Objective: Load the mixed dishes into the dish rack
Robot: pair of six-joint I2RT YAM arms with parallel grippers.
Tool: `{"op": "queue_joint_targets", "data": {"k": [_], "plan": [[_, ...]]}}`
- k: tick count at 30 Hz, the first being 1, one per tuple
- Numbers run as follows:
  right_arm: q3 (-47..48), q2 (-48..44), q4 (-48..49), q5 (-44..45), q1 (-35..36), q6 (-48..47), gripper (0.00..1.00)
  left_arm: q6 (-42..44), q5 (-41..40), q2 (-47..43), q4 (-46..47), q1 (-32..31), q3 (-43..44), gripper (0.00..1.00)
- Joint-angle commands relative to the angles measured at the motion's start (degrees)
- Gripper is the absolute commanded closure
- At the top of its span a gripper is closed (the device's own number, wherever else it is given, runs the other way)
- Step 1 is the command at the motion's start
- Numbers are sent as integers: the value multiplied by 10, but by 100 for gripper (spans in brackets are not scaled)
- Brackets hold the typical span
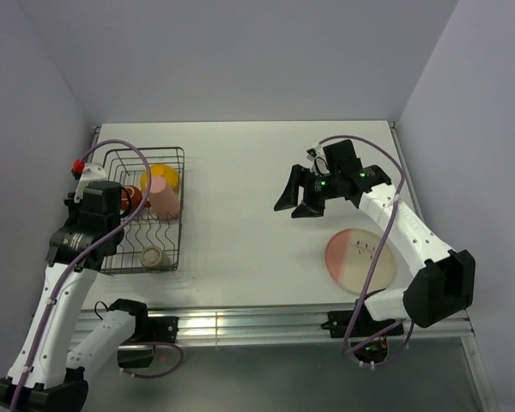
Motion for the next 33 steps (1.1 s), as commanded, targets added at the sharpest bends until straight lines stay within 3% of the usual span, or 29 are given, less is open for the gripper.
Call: {"op": "queue_joint_targets", "data": {"k": [1, 33], "plan": [[-4, 7, 18, -11, -1, -5, 26, 22, 19, -9, 32, 5, -9, 100], [-3, 15, 21, -10, -2, -6, 26, 71, 110, 32, 108, 63, -106, 100]]}}
